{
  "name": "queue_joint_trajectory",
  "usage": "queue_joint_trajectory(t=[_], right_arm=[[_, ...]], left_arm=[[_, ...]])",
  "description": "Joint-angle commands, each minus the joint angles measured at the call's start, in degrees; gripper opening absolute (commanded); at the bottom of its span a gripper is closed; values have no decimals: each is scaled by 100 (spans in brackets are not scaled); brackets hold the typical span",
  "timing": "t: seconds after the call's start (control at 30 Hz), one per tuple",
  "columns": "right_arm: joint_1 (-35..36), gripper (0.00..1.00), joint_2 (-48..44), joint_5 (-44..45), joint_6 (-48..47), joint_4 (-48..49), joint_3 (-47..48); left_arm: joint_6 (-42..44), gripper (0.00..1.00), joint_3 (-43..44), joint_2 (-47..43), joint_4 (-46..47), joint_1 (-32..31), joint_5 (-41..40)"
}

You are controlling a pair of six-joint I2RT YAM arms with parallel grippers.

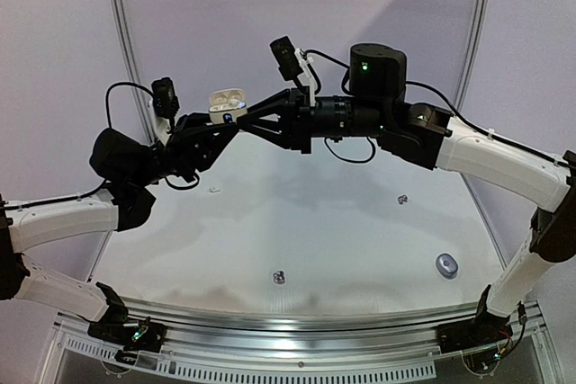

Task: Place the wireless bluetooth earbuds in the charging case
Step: Pass from the left arm to the right

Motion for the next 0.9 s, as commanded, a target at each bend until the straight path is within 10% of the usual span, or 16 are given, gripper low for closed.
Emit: queue_joint_trajectory(t=[0.0, 0.47, 0.87], right_arm=[[30, 14, 196, -219, 93, 31, 176], [25, 0, -39, -224, 135, 748, -332], [28, 0, -122, -181, 111, 770, -442]], left_arm=[[-1, 0, 91, 3, -13, -92, 60], [-25, 1, -13, -75, -81, -75, -114], [-16, 41, -64, -137, -92, -48, -293]])
